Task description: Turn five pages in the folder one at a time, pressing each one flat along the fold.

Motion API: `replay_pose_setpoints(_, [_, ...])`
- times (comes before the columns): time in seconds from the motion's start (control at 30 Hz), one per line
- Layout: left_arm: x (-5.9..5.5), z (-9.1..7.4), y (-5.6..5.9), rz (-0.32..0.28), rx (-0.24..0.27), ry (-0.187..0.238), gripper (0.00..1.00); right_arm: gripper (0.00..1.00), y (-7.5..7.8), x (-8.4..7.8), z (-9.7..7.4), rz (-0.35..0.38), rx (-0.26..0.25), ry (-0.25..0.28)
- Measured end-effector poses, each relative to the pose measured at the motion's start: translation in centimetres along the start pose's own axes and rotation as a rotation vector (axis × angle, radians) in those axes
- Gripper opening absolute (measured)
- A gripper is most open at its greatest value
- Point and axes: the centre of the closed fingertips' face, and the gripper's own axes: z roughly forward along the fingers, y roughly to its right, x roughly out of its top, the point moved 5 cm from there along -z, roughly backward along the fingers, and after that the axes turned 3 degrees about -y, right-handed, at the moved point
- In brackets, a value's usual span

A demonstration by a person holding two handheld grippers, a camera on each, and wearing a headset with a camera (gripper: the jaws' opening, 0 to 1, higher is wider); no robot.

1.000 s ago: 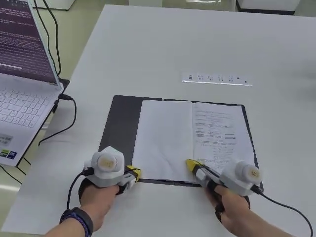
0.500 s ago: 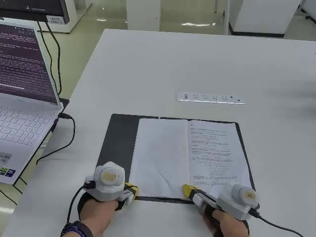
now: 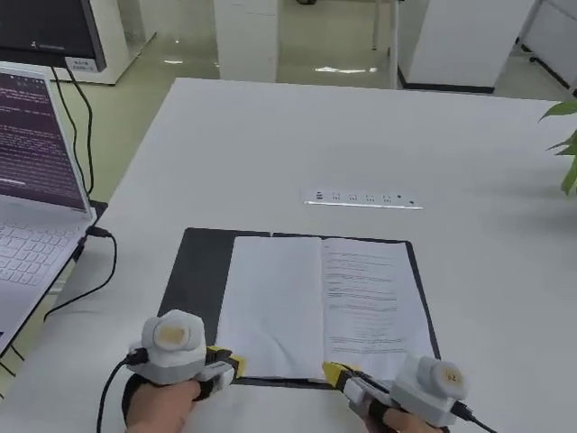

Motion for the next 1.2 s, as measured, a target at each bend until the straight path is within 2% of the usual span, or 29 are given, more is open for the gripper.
replay_pose_setpoints(0.13, [0.6,-0.9,0.3,0.006,0.002,0.029,0.18,0.14,0.5,0.8,-1.9,-0.047,-0.006,-0.007])
replay_pose_setpoints(0.27, [1.1,-2.0,0.7,0.023,0.003,0.040,0.20,0.16,1.3,2.3,-4.2,-0.039,-0.022,0.057])
replay_pose_setpoints(0.33, [1.4,-2.6,0.9,0.031,0.005,0.049,0.21,0.17,1.7,2.8,-5.3,-0.036,-0.032,0.074])
replay_pose_setpoints(0.4, [1.9,-3.2,1.2,0.048,0.006,0.062,0.22,0.20,1.9,3.3,-6.3,-0.048,-0.035,0.089])
replay_pose_setpoints(0.5, [2.4,-4.1,1.4,0.105,0.017,0.063,0.24,0.25,2.0,3.9,-7.5,-0.085,-0.034,0.086])
replay_pose_setpoints(0.57, [2.5,-4.7,1.5,0.132,0.018,0.054,0.26,0.30,1.9,4.2,-8.1,-0.142,-0.022,0.064])
replay_pose_setpoints(0.67, [2.7,-5.6,1.6,0.215,0.032,0.029,0.28,0.34,1.6,4.7,-9.2,-0.200,-0.022,0.047])
replay_pose_setpoints(0.8, [3.5,-7.0,1.5,0.191,0.036,0.055,0.32,0.39,1.0,5.5,-10.3,-0.244,-0.013,0.052])
replay_pose_setpoints(0.9, [3.6,-7.9,1.9,0.221,0.044,0.058,0.36,0.46,0.5,6.1,-11.0,-0.256,-0.007,0.081])
replay_pose_setpoints(1.03, [3.7,-9.1,2.5,0.243,0.048,0.064,0.40,0.48,0.2,6.2,-11.8,-0.271,-0.014,0.094])
replay_pose_setpoints(1.1, [3.7,-9.7,2.7,0.271,0.065,0.068,0.41,0.49,-0.2,6.0,-12.1,-0.282,-0.011,0.089])
replay_pose_setpoints(1.2, [3.7,-10.6,3.2,0.282,0.070,0.081,0.45,0.51,-0.6,5.2,-12.5,-0.330,-0.019,0.049])
